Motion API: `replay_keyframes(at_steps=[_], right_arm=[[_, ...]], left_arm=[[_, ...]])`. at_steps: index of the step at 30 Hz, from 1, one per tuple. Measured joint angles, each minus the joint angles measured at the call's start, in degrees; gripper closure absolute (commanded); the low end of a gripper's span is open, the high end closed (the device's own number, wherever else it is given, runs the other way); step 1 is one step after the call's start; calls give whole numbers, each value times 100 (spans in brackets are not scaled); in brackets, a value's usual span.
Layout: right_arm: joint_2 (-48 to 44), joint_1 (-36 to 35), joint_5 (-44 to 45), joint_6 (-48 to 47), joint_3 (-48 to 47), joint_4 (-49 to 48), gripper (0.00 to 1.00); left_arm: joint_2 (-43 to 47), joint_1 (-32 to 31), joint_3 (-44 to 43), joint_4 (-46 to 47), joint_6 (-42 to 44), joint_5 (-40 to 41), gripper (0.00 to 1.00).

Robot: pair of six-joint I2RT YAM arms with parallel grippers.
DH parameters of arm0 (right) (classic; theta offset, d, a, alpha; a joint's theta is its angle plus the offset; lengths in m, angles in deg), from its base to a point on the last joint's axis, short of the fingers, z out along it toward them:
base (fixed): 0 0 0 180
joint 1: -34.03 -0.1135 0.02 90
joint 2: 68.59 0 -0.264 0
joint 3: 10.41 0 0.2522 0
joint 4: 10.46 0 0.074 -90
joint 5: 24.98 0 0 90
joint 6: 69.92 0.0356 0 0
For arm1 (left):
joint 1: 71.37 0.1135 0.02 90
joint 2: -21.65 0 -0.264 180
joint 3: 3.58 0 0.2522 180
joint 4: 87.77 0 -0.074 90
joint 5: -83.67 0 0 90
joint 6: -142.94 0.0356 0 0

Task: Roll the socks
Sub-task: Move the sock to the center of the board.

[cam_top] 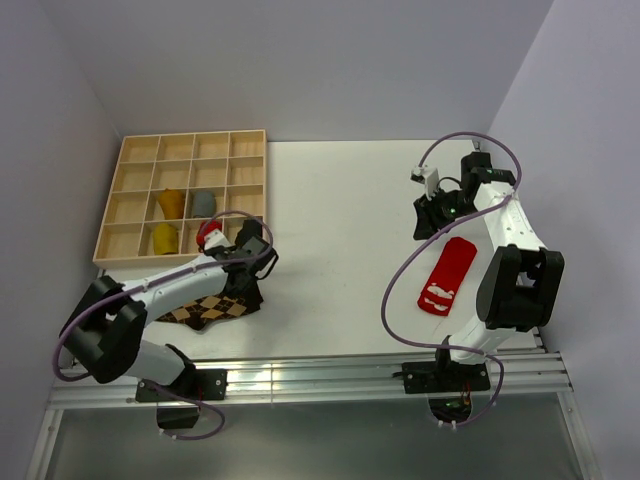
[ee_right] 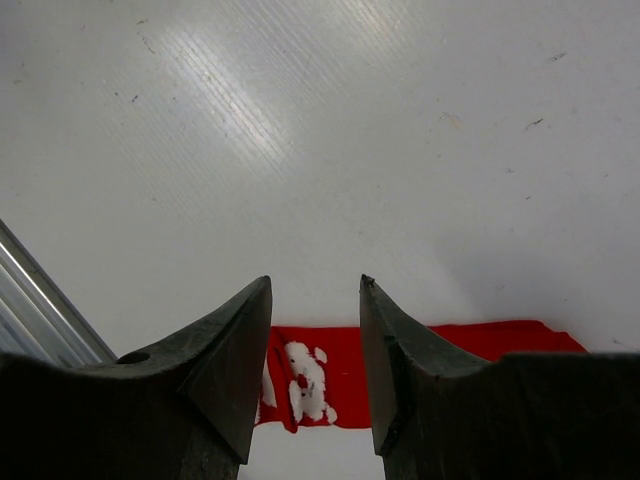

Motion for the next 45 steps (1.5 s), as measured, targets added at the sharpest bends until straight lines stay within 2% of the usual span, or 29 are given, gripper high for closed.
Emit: replay_keyframes(at_steps=[5, 6, 10, 14, 19, 25, 29, 31, 35, 42, 45], right_arm=[[0, 17, 4, -2, 94, -11, 52], [0, 22, 4, -4, 94, -17, 52], [0, 79, 2, -13, 94, -17, 52], [0, 157, 7, -46, 94, -13, 52], [0, 227, 22, -72, 94, 4, 52], [2, 367, 20, -57, 61, 37, 52], [15, 542, 15, -46, -33, 63, 52], [15, 619, 28, -46, -50, 68, 52], [15, 706, 72, -55, -50, 94, 52], [59, 726, 59, -70, -50, 181, 52], [120, 726, 20, -72, -50, 249, 52]], left_arm=[[-516, -98, 87, 20, -573, 111, 90], [-619, -101, 81, 39, -599, 138, 93], [-925, -188, -140, 66, -435, 260, 96], [-1475, -507, -684, 35, -153, 413, 97], [-2498, -1460, -1947, 48, 249, 345, 96], [-3779, -2500, -3834, 697, 850, -640, 94], [-4321, -2590, -4557, 1322, 1346, -1746, 92], [-4566, -2492, -4868, 1504, 1626, -2218, 87], [-4459, -2188, -4459, 2203, 2009, -3158, 80], [-3346, -1897, -2610, 2841, 2181, -3654, 86], [-3106, -1864, -2315, 2782, 2302, -3672, 88]])
